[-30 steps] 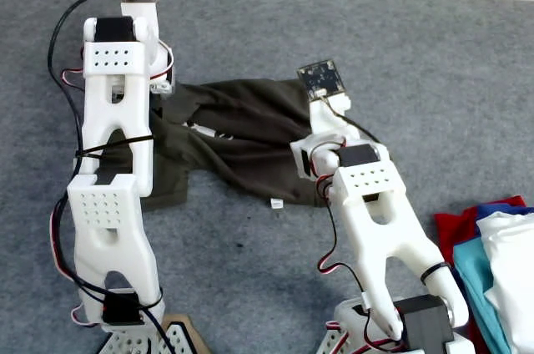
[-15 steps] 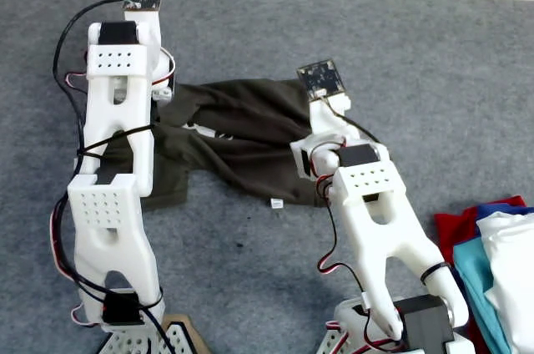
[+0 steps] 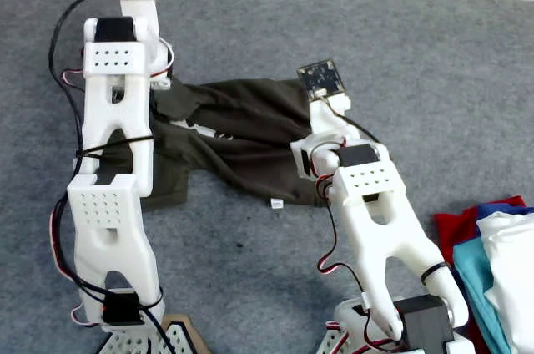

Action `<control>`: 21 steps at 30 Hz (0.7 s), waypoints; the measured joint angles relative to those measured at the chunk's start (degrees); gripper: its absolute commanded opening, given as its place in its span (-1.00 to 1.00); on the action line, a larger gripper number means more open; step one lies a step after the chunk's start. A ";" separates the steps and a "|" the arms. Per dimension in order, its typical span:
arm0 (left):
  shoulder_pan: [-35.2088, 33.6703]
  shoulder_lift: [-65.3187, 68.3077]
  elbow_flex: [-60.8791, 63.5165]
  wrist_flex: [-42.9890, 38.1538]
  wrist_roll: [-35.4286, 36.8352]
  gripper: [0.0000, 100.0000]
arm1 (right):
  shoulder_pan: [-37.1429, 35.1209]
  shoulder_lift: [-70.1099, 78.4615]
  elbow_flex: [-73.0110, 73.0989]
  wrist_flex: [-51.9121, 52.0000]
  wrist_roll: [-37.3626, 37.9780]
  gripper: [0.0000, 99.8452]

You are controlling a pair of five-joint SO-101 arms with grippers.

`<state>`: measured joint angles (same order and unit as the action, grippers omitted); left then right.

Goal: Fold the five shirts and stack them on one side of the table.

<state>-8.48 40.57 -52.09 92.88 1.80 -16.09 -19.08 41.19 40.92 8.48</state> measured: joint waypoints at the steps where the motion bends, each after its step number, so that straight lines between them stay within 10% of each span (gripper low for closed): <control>1: 0.00 0.00 -1.67 0.88 0.00 -0.99 | 0.00 0.00 0.00 0.00 0.00 -0.60; 21: 0.00 -18.73 0.70 8.18 -0.09 -0.99 | 0.00 0.00 0.00 0.00 0.00 -0.60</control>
<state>-8.48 21.85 -51.38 101.05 1.71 -16.09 -19.08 41.19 40.92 8.48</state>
